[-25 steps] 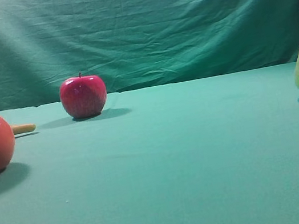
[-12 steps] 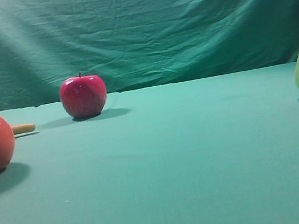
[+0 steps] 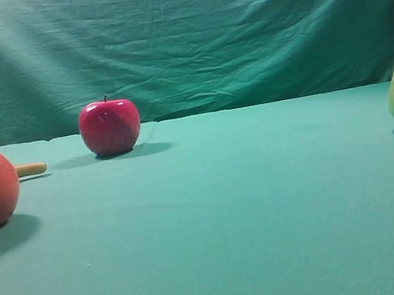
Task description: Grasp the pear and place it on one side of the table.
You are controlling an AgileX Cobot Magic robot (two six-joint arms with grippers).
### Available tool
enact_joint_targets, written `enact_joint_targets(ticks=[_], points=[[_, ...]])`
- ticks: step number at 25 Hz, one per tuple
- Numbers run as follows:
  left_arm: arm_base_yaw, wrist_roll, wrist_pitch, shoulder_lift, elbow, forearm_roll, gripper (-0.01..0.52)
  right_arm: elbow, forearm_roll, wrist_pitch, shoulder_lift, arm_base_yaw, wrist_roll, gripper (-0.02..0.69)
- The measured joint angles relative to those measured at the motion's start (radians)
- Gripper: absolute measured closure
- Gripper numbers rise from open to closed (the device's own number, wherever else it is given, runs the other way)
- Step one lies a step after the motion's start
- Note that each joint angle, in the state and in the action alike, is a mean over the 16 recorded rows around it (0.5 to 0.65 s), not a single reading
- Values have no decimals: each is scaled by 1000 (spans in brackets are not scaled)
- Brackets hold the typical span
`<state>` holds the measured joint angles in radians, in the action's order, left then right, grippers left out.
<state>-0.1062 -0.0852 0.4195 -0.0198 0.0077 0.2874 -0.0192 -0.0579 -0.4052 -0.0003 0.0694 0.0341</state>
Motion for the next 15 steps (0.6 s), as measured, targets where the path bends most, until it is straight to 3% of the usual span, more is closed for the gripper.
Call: enact_joint_targets(ticks=[15], points=[[0, 0, 0, 0, 0, 0, 514, 44, 6, -8, -9, -4, 22, 665]])
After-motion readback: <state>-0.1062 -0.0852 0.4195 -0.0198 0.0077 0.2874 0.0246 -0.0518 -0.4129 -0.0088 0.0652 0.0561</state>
